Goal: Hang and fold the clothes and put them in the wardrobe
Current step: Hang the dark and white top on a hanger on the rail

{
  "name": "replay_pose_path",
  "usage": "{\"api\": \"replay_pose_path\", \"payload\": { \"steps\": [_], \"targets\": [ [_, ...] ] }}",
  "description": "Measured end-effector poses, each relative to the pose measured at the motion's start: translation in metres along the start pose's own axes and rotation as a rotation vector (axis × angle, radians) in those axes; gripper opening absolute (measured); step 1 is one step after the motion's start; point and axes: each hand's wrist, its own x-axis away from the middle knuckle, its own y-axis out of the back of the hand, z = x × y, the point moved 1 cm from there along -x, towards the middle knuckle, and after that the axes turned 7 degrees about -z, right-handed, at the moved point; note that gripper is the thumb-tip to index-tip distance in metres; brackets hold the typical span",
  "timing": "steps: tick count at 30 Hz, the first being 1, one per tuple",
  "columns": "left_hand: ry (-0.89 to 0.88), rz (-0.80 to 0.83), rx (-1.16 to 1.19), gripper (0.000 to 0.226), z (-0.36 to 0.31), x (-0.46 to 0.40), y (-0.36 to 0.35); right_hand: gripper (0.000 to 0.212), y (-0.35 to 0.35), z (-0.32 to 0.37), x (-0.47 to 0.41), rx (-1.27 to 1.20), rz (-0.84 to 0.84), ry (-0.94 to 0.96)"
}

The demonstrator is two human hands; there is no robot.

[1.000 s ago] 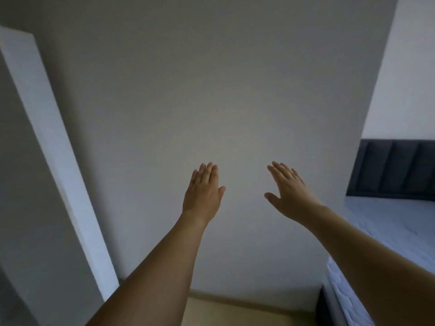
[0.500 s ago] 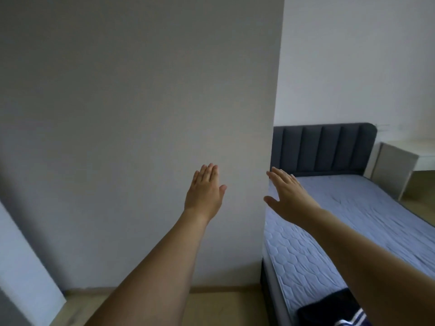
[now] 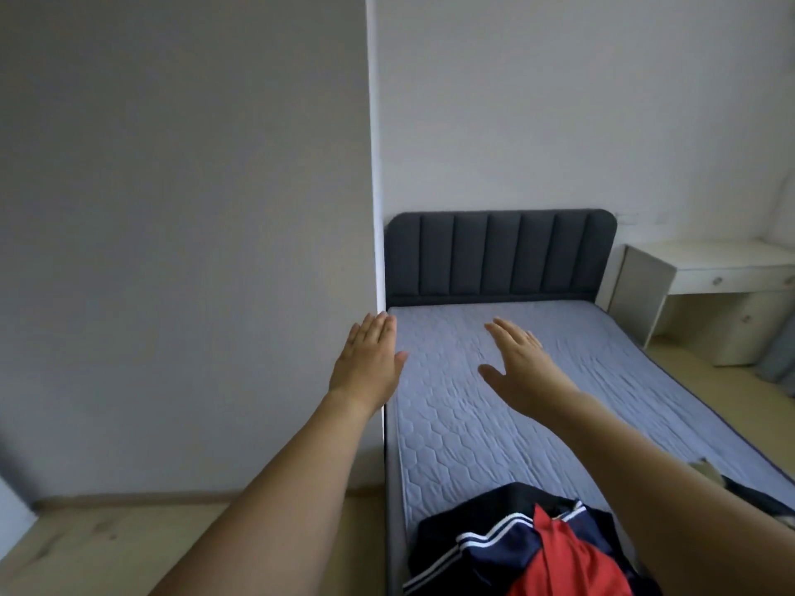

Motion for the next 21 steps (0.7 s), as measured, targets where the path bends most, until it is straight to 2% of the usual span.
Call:
{"api": "replay_pose_path", "payload": {
  "steps": [4,10,16,21],
  "targets": [
    [-0.025,-0.006,0.022,0.062,-0.064,0.000,-0.019,0.070,0.019,-0.064,0.020,0.000,0.040,-0.067],
    [0.011,0.092,0.060,0.061,-0.133,-0.006,-0.067,0.069,0.038,-0.142,0.052,-0.030,0.083,-0.118],
    [-0.066,0.203,0.092,0.062,-0.272,-0.015,-0.122,0.066,0.094,-0.290,0.089,-0.012,0.105,-0.270],
    [0.004,0.177,0.174,0.060,-0.400,-0.034,-0.169,0.065,0.127,-0.421,0.117,-0.055,0.159,-0.306]
  ]
}}
